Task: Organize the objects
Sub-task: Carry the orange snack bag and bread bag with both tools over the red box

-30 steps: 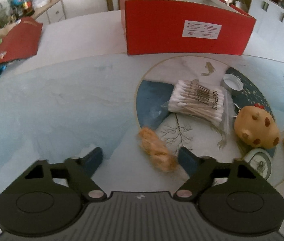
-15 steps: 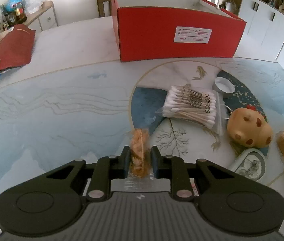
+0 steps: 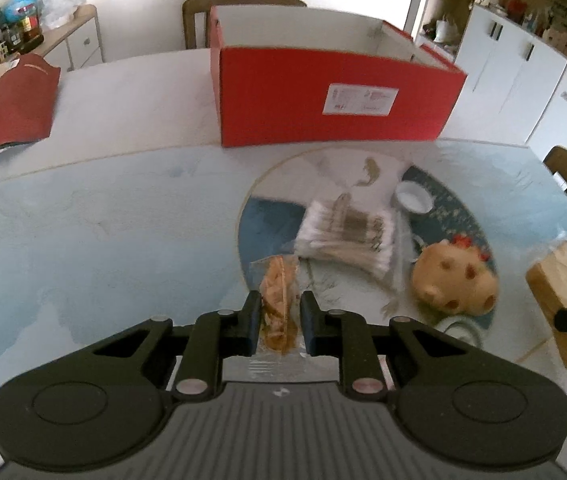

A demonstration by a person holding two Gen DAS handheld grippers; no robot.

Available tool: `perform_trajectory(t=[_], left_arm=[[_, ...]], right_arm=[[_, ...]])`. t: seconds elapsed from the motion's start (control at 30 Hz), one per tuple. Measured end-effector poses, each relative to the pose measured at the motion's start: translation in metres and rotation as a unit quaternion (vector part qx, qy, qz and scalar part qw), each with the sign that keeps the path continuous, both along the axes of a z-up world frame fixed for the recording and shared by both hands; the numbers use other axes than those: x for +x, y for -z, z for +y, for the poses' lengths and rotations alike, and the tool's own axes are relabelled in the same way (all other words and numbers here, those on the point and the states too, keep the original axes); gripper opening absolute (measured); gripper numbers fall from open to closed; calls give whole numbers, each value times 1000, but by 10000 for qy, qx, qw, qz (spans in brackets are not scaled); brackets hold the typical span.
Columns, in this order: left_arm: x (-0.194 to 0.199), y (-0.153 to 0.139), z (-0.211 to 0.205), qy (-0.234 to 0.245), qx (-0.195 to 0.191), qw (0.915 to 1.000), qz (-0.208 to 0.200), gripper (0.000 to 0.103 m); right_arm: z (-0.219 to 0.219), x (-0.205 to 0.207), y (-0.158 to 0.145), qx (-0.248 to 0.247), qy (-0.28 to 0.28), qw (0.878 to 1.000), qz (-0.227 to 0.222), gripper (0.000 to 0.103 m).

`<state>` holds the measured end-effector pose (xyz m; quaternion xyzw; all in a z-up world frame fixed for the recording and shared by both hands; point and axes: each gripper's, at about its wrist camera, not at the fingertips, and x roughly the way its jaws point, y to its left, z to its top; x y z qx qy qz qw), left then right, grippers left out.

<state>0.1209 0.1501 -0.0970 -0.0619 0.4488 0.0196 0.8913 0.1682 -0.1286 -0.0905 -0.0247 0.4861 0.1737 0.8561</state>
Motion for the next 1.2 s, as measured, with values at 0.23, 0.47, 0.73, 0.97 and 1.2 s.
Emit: perform_trajectory(t=[0.23, 0.47, 0.73, 0.97, 1.2], left_arm=[[10, -30, -5, 123, -156, 9996, -220, 20], [31, -60, -5, 262, -320, 9980, -475, 20], [59, -83, -6, 423, -316, 9959, -732, 20], [89, -101, -1, 495, -219, 9942, -924, 20], [125, -120, 12, 555, -22, 9927, -1073, 20]], right_arm=[[11, 23, -34, 124, -39, 9997, -215, 70], [25, 53, -66, 219, -130, 9983, -516, 70], [47, 81, -87, 263, -261, 9966, -732, 70], [68, 106, -100, 184, -392, 9949, -909, 70], [88, 134, -110, 98, -487, 9927, -1097, 70]])
